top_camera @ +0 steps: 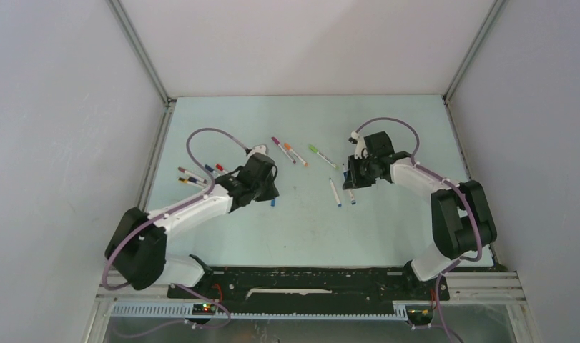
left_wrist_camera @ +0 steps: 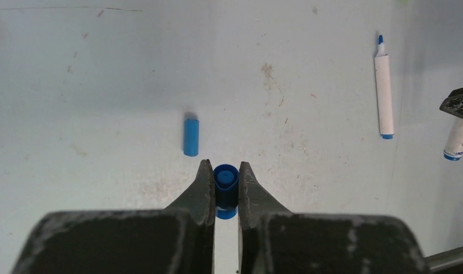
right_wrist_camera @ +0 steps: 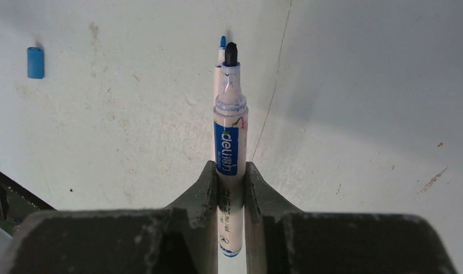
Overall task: Open the pen caps
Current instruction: Place the pen at the center of the board.
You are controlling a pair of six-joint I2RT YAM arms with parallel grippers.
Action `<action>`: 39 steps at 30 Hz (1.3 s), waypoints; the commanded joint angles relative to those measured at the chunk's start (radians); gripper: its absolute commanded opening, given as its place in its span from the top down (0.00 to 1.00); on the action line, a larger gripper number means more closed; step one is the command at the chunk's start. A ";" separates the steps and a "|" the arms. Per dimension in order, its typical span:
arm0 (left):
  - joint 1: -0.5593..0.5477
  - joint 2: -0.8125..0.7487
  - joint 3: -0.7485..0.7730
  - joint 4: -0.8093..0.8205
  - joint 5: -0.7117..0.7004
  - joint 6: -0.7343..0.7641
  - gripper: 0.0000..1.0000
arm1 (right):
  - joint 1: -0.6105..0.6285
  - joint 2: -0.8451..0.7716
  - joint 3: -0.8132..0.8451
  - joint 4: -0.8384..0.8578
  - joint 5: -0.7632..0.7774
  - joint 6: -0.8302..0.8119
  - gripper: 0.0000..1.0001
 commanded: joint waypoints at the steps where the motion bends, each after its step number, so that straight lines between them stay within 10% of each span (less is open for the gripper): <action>1: -0.029 0.085 0.129 -0.051 -0.036 0.024 1.00 | 0.012 0.040 0.016 0.029 0.023 0.012 1.00; 39: -0.048 0.412 0.278 -0.119 0.003 0.082 0.82 | 0.045 0.172 0.082 -0.061 0.079 -0.013 0.78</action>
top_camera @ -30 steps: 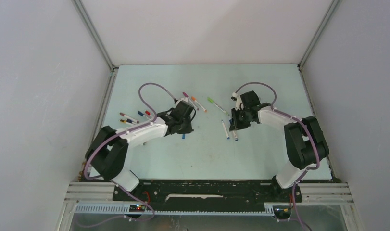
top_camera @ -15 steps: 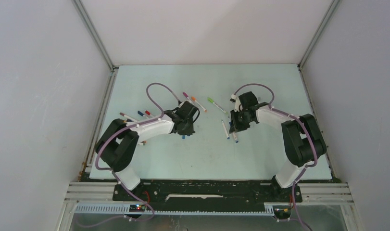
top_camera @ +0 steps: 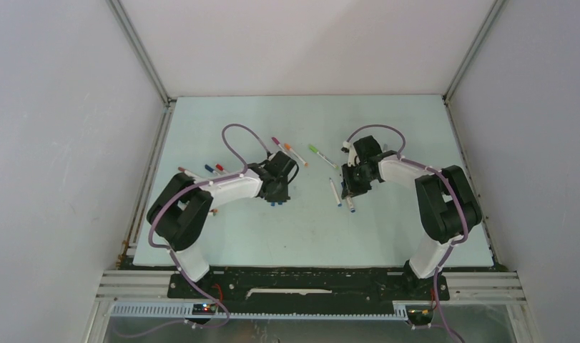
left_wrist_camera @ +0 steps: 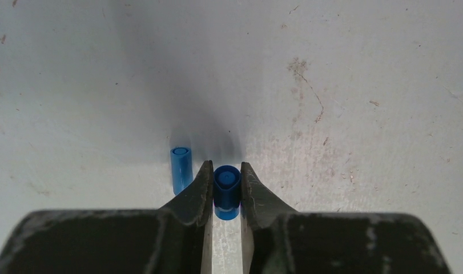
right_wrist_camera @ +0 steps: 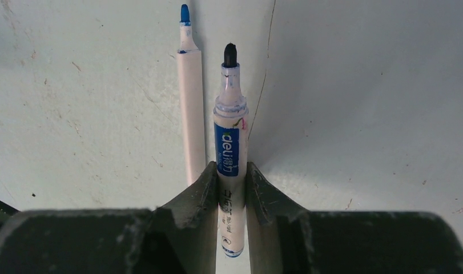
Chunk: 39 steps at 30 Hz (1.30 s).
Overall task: Open the pen caps
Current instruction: Place the pen at the center of the board.
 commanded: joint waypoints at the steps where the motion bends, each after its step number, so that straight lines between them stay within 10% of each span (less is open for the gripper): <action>1: -0.010 0.017 0.073 -0.013 0.002 0.022 0.80 | -0.001 0.011 0.042 -0.006 0.029 -0.008 0.77; 26: -0.021 -0.230 0.081 -0.011 0.018 0.079 0.53 | -0.041 -0.122 0.065 -0.034 -0.043 -0.095 0.64; 39: -0.017 -0.609 -0.193 0.240 -0.089 0.104 0.26 | -0.367 -0.155 0.179 -0.167 -0.287 -0.355 0.61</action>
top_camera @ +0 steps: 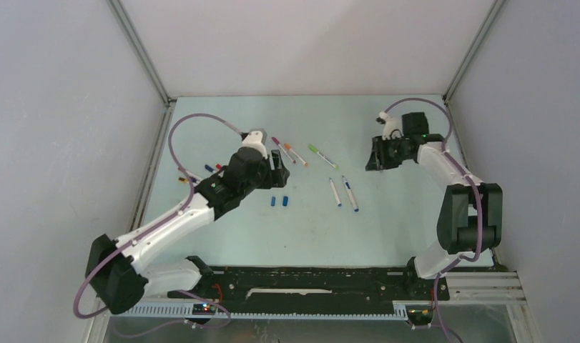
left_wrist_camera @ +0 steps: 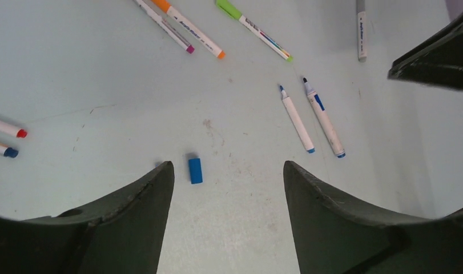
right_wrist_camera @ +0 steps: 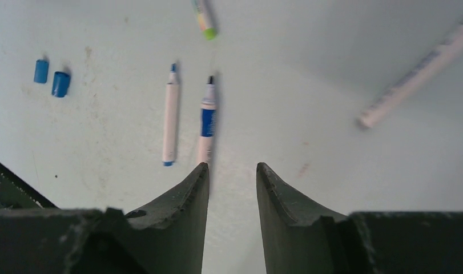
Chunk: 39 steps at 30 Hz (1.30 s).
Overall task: Open the pen caps
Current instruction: Place the pen at the center of the board, then pick up the pen from the center of the board.
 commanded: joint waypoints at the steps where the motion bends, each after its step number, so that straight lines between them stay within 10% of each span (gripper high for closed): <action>1: -0.004 -0.125 -0.137 0.128 -0.072 0.005 0.21 | -0.125 -0.014 0.046 -0.027 -0.078 -0.089 0.61; 5: 0.004 -0.218 -0.234 0.192 -0.112 -0.023 0.01 | -0.133 0.017 0.072 0.040 0.047 -0.030 0.58; 13: 0.016 -0.275 -0.297 0.204 -0.112 -0.045 0.00 | -0.099 0.232 0.232 0.064 0.440 0.166 0.57; 39: 0.020 -0.251 -0.332 0.268 -0.077 -0.068 0.00 | -0.080 0.522 0.418 -0.017 0.484 0.173 0.75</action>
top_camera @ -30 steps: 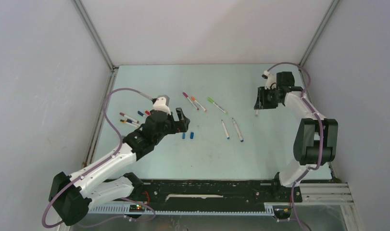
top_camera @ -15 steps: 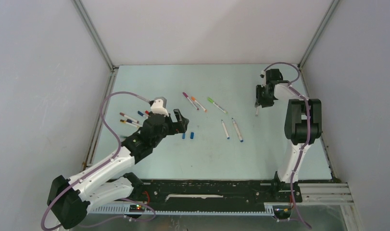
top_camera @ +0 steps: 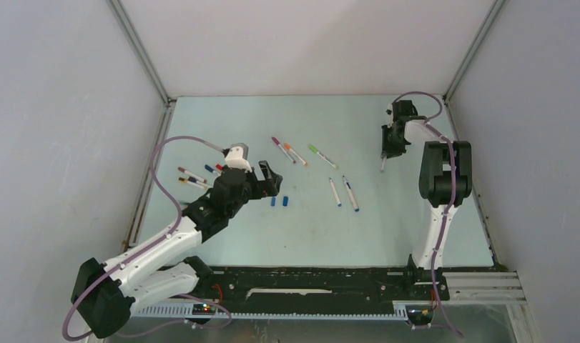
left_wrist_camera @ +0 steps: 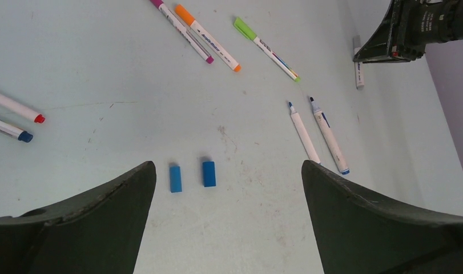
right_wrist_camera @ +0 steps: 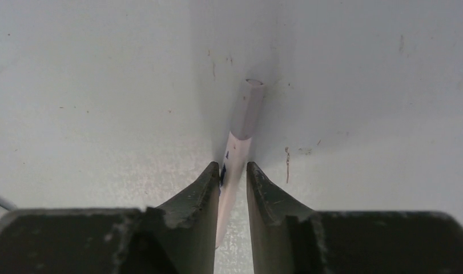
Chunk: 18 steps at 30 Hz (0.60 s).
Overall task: Open the pen caps
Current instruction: Pick up the pen from the center of the board.
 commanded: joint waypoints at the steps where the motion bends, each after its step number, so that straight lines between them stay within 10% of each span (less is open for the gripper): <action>1: 0.006 0.012 -0.011 0.048 0.008 -0.015 0.00 | 0.002 0.027 0.025 -0.032 0.041 -0.029 0.77; 12: 0.006 0.001 -0.064 0.227 0.188 -0.043 0.00 | -0.005 -0.013 0.017 -0.047 0.013 -0.131 1.00; 18: 0.006 0.005 -0.124 0.436 0.310 -0.119 0.00 | -0.064 -0.131 -0.040 -0.050 -0.256 -0.235 1.00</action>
